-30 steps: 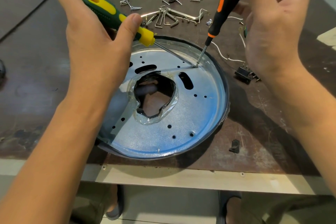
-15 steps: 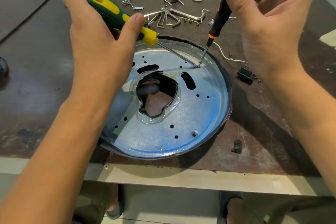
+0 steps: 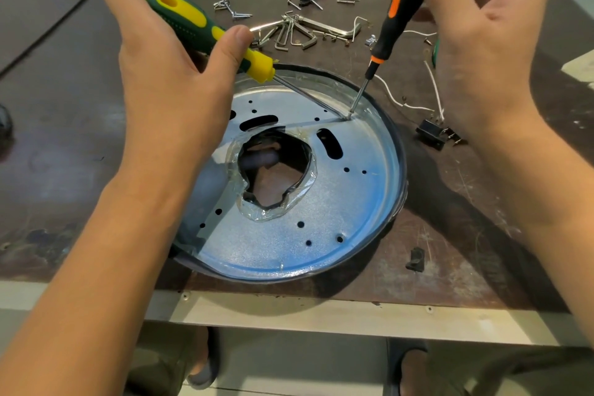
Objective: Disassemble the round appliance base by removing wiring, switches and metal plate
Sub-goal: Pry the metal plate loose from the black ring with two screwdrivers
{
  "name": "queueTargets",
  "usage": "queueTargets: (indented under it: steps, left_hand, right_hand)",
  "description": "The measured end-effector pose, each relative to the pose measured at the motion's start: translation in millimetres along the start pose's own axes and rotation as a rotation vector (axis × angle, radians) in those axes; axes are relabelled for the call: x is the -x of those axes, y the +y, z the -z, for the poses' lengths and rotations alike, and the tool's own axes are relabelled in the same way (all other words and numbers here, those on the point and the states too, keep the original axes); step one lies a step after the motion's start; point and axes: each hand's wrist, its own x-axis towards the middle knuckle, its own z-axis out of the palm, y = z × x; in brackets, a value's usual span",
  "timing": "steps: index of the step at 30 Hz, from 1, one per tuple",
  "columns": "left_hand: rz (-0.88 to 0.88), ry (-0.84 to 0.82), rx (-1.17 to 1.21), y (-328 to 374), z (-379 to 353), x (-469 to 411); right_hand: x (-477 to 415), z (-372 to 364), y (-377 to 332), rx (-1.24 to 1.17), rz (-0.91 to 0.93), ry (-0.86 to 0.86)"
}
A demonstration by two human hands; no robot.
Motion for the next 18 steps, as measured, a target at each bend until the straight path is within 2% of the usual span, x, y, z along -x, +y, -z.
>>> queueTargets:
  steps: [6,12,18]
  left_hand:
    - [-0.009,0.002,-0.005,0.3,-0.4,-0.3]
    - [0.009,-0.002,0.005,-1.0,0.9,-1.0]
    - [0.000,-0.013,0.021,2.8,-0.3,1.7]
  right_hand:
    - [0.7,-2.5,-1.4,0.036,0.031,0.048]
    - [0.9,-1.2,1.9,-0.079,-0.007,-0.015]
    - [-1.0,1.4,4.2,-0.017,0.035,-0.002]
